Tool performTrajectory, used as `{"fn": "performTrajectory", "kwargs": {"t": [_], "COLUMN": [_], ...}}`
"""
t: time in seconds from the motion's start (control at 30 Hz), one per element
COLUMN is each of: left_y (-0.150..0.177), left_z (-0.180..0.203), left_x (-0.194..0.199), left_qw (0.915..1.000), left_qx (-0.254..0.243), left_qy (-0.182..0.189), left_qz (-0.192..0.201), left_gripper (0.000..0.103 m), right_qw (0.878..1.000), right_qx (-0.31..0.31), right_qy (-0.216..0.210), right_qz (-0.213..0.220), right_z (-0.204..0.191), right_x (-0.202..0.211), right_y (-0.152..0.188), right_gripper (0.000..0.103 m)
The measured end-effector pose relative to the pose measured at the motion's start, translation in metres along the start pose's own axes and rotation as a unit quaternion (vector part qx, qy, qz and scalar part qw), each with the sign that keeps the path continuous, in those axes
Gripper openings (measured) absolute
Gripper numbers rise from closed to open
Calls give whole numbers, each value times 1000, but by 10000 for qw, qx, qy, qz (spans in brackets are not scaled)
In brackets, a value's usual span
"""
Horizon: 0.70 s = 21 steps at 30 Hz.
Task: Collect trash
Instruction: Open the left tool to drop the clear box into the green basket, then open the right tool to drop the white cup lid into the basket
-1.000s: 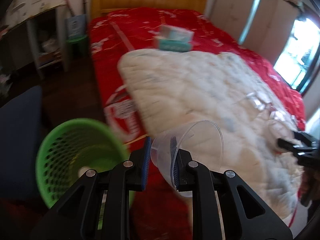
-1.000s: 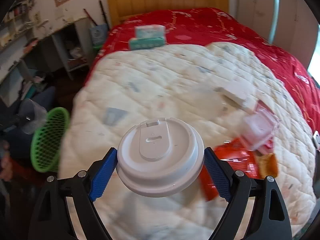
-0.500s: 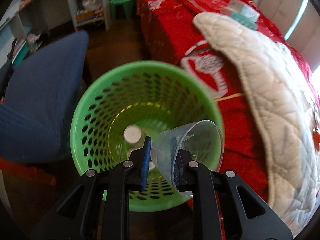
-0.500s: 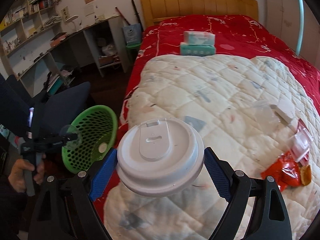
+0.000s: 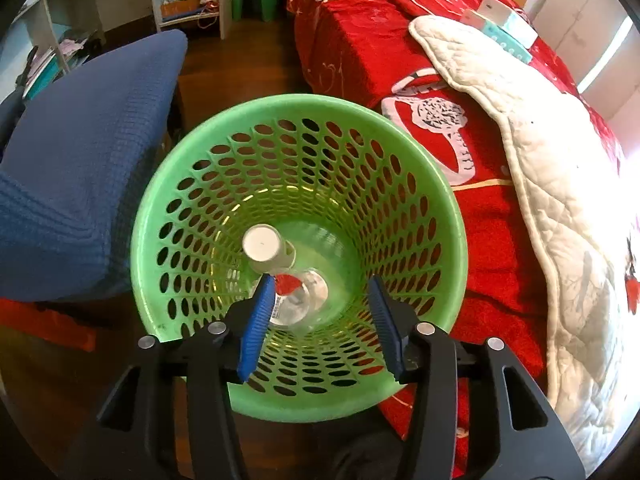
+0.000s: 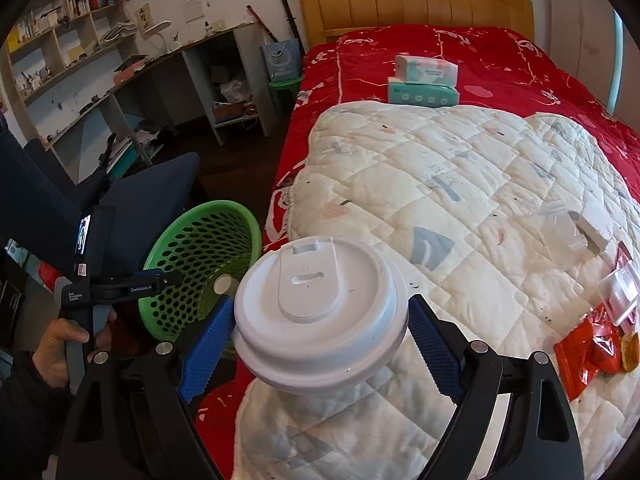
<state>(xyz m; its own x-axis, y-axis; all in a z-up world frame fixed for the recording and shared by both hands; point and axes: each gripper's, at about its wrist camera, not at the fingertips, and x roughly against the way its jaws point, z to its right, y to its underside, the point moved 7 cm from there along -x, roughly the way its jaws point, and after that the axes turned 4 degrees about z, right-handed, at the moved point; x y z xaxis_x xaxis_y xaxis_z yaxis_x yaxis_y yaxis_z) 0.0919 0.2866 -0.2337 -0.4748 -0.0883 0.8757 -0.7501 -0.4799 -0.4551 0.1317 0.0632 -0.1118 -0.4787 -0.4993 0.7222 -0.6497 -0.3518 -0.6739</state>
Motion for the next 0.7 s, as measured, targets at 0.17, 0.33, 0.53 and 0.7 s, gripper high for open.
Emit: {"fn": "performTrajectory", "kwargs": {"t": [0.17,0.33,0.53,0.7], "left_y": [0,2,6,7], "left_z": [-8,-18,-35,-47], "left_x": [15,38,64,77], "left_qw": [9999,9993,9982,9972], "left_qx": [113,103,237,281], "left_qy": [26,-85,-140,-267], "left_qz": [126,341,529,640], "left_gripper": [49,54,58,63], "right_qw": [9999,9995,9984,9969], "right_qx": [75,143,269,394], "right_qy": [-112,-274,-485,-636], "right_qz": [4,-28,-133,-257], "right_z": [-13,-32,-63,-90], "right_x": [-3,-10,-29,-49], "right_y": [-1,-3,-7,-10], "right_gripper": [84,84,84,84]}}
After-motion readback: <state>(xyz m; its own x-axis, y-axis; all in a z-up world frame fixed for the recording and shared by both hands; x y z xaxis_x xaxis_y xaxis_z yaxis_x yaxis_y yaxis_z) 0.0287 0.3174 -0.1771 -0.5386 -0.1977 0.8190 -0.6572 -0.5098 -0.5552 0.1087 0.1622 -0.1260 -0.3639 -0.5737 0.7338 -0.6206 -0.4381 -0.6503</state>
